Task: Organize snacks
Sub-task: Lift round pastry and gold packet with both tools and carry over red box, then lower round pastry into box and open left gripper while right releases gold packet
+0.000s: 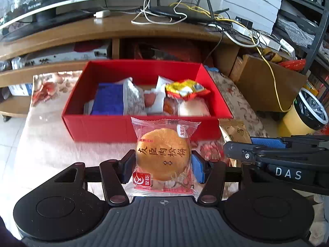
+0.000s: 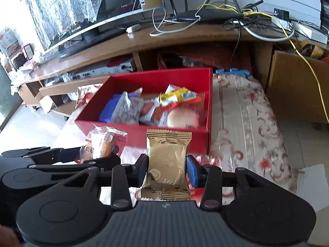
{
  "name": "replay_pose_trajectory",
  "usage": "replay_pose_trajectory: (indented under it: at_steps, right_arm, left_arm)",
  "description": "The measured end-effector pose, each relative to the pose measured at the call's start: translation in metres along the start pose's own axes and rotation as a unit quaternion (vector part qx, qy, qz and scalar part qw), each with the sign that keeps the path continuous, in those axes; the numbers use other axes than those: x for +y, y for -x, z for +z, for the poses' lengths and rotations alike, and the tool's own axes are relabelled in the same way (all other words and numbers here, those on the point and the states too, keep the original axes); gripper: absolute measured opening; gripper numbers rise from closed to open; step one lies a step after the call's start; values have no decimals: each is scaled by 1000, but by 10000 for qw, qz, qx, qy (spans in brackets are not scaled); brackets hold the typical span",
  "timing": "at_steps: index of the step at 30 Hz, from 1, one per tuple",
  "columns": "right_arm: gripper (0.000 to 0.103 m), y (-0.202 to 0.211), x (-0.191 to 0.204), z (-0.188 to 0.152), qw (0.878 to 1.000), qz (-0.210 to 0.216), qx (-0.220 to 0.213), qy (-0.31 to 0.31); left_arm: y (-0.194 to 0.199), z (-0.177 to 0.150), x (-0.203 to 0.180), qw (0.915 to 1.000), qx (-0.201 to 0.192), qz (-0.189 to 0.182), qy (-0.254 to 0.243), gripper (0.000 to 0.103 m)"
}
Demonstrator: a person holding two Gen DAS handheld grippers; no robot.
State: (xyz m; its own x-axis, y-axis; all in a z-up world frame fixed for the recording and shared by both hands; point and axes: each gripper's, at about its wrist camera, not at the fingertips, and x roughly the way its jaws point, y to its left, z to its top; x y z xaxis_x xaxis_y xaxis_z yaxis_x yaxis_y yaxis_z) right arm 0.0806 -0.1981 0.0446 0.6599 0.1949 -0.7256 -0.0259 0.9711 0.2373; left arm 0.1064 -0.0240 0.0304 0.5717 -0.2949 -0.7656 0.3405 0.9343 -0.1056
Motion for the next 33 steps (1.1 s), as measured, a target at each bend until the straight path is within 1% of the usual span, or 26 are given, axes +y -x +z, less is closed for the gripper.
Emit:
replay_pose_trajectory:
  at_steps: [10,20,27,33]
  right_arm:
    - [42,-15,-7,44,9995,108,-286,-123]
    - [42,-48,-13,80,9993,172,-305,-139]
    - [42,-76,-17,93,9996,144,-211,-142]
    - [42,-96,-19,98,9998,127,-85,-151]
  left_arm:
    - [-12,43,4,9996,-264,101,8,62]
    - [-38,74,13,9989,-370,253,105,62]
    - [-61,88,21,9988,-289,377,151,62]
    - [-79,93,26,9986,-180,443,211,62]
